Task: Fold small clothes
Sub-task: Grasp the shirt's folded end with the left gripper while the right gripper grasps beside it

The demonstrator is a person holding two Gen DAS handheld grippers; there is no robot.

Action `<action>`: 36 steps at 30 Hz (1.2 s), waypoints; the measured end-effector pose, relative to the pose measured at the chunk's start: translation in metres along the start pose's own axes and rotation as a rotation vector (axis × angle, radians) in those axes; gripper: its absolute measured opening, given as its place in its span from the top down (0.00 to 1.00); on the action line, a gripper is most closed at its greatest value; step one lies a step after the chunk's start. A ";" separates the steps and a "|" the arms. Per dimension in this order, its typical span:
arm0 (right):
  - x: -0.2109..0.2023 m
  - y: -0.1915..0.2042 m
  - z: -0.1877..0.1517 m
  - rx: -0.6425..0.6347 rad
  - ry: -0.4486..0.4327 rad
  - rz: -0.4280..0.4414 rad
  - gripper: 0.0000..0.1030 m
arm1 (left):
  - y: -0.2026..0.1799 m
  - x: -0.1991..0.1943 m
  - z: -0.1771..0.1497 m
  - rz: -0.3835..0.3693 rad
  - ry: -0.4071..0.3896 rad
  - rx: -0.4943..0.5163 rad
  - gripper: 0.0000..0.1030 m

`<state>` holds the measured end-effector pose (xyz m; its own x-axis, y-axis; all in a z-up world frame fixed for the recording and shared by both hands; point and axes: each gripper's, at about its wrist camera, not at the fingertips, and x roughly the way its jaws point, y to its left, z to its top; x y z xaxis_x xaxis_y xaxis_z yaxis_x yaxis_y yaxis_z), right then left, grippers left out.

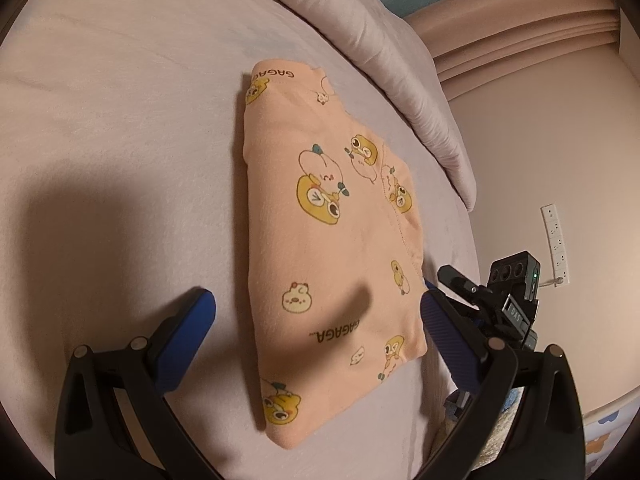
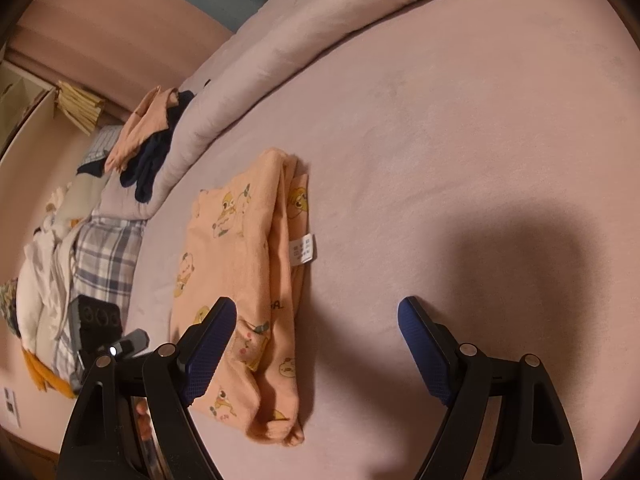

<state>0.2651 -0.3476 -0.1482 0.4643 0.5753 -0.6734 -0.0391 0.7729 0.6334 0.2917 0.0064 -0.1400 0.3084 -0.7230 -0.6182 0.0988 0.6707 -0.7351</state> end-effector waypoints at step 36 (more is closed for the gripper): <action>0.052 0.047 0.011 -0.173 0.080 0.062 0.70 | -0.022 0.033 0.011 0.082 -0.025 0.041 0.39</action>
<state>0.2973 -0.2842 -0.1492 0.3844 0.6371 -0.6681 -0.2202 0.7661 0.6039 0.3098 -0.0308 -0.1416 0.3406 -0.6612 -0.6685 0.1104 0.7342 -0.6699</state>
